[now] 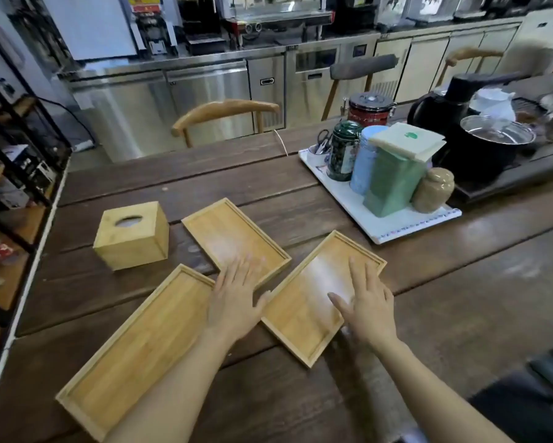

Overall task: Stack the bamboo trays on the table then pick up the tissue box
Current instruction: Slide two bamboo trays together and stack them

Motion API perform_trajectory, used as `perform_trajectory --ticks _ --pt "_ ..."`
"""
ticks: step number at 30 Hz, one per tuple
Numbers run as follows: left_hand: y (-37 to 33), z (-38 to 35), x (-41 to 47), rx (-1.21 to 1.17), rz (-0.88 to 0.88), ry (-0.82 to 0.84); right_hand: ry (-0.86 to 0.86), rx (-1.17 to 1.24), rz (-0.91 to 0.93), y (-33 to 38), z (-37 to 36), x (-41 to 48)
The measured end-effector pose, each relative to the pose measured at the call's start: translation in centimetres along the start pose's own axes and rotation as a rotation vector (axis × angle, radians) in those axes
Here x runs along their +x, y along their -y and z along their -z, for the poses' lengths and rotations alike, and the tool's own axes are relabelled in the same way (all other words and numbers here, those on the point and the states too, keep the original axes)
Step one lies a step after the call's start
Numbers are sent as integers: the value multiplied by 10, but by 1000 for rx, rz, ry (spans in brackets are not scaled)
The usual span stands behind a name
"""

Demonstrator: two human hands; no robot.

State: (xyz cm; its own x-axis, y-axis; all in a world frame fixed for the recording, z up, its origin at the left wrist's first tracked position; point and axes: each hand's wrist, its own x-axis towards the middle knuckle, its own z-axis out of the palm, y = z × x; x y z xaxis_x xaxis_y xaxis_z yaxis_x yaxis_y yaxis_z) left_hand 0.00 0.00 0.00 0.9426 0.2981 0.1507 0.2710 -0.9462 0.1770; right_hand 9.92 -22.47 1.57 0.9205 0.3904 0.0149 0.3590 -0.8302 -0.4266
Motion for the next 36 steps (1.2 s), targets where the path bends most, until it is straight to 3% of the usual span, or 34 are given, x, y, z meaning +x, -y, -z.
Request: perform_trajectory --ticks 3,5,8,11,15,22,27,31,36 --pt "-8 -20 -10 -29 -61 143 130 117 -257 -1 -13 -12" --pt "-15 -31 -17 -78 -1 263 197 273 -394 1 -19 -19" --pt "-26 -36 -16 -197 146 438 231 452 -438 11 -26 -23" --pt "-42 -31 -11 -509 362 427 274 775 -504 25 -30 -26" --pt "-59 -21 1 -920 633 413 200 1208 -736 34 -21 -18" --pt "-71 -10 12 -929 857 439 235 1212 -1003 10 -4 -2" --pt "-88 -15 14 -1005 824 519 108 941 -812 -3 -3 7" --pt "-102 -17 23 -963 750 347 103 747 -610 -7 9 33" --pt "-109 -17 56 -1033 822 138 231 515 -331 -7 34 84"
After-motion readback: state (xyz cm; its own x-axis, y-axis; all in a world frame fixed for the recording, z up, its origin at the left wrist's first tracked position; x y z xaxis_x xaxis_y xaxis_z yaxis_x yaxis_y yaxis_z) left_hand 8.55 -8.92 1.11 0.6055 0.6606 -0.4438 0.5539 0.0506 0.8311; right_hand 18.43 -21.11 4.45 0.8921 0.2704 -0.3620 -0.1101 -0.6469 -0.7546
